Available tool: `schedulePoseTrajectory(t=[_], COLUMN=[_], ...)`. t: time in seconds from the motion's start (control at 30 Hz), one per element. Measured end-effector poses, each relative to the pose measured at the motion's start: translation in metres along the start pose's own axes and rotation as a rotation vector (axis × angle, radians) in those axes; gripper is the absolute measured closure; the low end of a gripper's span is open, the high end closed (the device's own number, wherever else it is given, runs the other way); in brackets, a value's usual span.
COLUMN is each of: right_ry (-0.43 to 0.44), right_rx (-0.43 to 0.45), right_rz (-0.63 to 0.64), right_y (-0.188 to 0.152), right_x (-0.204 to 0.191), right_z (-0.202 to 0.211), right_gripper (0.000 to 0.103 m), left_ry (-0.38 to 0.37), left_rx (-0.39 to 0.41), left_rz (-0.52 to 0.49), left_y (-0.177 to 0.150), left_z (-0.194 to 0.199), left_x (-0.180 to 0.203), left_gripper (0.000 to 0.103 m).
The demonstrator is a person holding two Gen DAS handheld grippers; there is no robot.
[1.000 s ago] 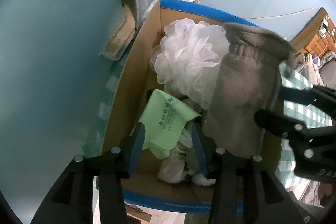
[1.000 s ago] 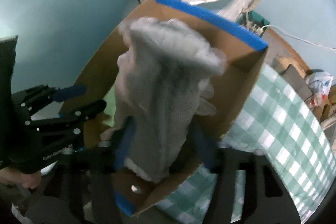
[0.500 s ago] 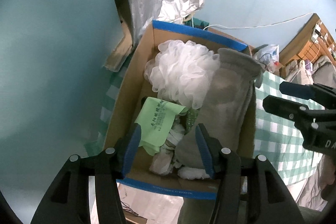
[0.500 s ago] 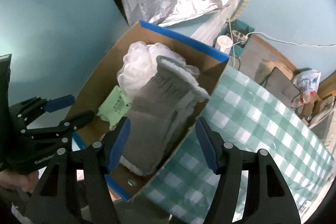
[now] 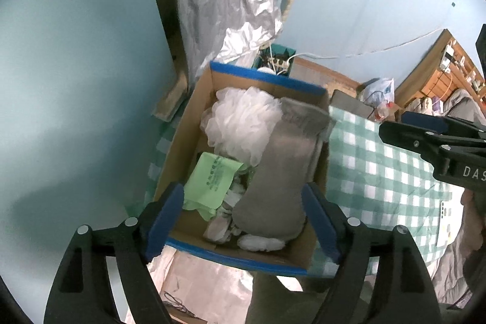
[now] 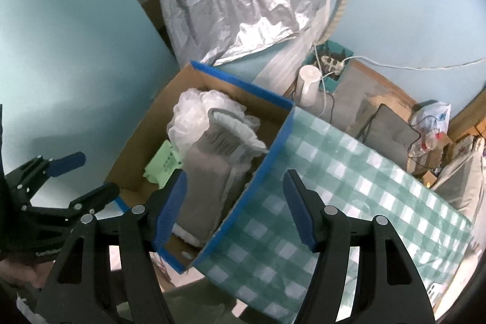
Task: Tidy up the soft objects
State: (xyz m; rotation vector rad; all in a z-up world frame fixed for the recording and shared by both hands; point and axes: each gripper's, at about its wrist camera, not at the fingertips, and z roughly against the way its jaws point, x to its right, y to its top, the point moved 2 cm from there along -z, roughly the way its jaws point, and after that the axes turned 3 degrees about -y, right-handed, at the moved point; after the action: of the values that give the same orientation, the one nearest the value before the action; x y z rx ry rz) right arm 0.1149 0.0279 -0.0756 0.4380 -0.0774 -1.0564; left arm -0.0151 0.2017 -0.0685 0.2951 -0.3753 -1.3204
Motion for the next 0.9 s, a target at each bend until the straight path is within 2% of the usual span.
schedulePoseTrajectory(t=[0.1,0.5,0.6,0.9], right_ry=[-0.01,-0.048,-0.055,-0.072], right_rx=[0.014,0.066,0.07,0.081], right_rz=[0.002,-0.032,-0.04,-0.062], right_y=[0.0,-0.006,-0.009,-0.018], right_x=[0.003,0.016,0.018,0.025], right_z=[0.011,0.051,0.057,0.07], right_gripper=[0.038,0.037,0.037,0.037], left_ry=[0.002,0.0,0.0,-0.005], left_rx=[0.014,0.038,0.049,0.065], left_rz=[0.0,-0.019,-0.025,-0.016], left_y=[0.004,0.006,0.006,0.006], left_z=[0.012,0.041,0.046,0.063], left_x=[0.008,0.037,0.041,0.045], left_gripper=[0.015,0.013,0.01,0.01])
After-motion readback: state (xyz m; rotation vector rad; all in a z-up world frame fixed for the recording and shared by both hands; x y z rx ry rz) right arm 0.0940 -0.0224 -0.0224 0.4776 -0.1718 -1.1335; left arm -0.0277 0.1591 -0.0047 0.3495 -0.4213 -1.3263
